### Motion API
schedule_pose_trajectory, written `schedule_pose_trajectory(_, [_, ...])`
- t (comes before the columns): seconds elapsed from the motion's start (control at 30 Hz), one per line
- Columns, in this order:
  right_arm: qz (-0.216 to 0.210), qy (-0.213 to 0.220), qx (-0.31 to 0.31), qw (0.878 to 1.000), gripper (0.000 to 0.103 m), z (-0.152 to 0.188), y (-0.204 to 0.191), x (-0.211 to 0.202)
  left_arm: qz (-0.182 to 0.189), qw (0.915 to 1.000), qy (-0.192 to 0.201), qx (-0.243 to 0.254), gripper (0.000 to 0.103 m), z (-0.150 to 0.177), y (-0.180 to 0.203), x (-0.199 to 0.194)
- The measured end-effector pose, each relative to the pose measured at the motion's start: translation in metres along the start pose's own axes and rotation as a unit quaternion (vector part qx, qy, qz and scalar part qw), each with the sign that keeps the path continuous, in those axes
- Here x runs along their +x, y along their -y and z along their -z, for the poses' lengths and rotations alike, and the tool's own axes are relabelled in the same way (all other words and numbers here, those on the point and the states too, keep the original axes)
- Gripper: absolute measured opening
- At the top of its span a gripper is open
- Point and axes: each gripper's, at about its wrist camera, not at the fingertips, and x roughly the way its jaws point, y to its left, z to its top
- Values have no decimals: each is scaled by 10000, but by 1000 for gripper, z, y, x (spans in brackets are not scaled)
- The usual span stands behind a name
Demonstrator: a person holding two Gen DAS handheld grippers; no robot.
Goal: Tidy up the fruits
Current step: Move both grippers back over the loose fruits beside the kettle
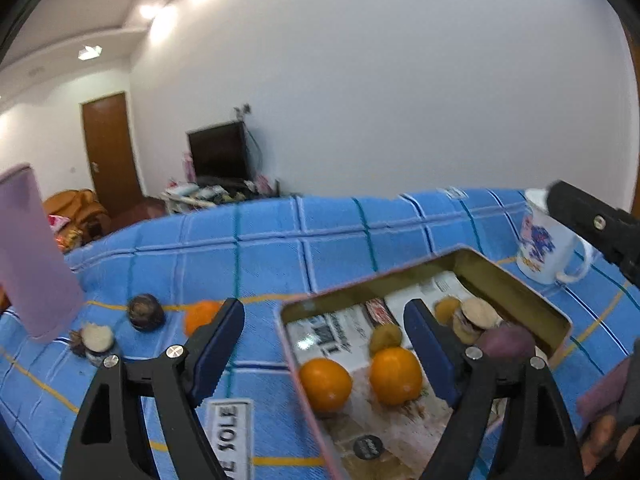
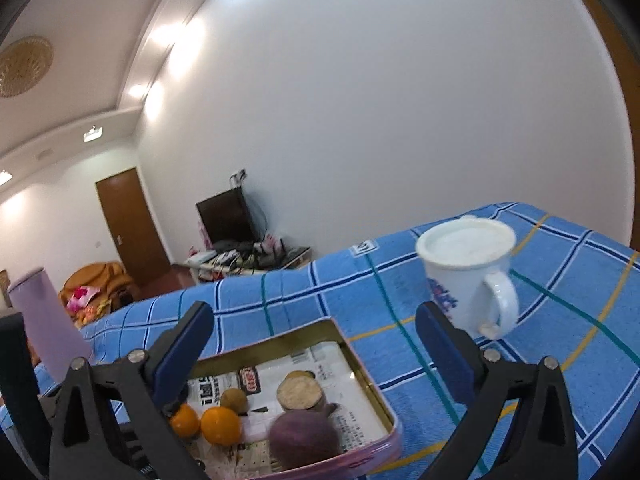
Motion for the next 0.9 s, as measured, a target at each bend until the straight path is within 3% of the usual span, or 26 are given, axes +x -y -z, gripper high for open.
schedule_pose_trajectory(0.17, [314, 550, -133, 9979, 103, 0, -6, -19, -556, 9971, 505, -125, 83, -3, -10, -10])
schedule_pose_trajectory(0.3, [577, 970, -409, 9928, 103, 5, -15, -31, -640, 9969, 433, -161, 83, -3, -13, -6])
schedule_pose_trajectory(0.53, [475, 923, -790, 9915, 103, 10, -31, -29, -569, 9971, 450, -241, 83, -1, -16, -10])
schedule_pose_trajectory(0.77, [533, 960, -683, 9916, 103, 10, -28, -32, -588, 9982, 29, -133, 83, 2, -21, 1])
schedule_pose_trajectory(0.9, [588, 882, -618, 9924, 103, 11, -29, -30, -629, 9980, 34, -71, 83, 5, -31, -1])
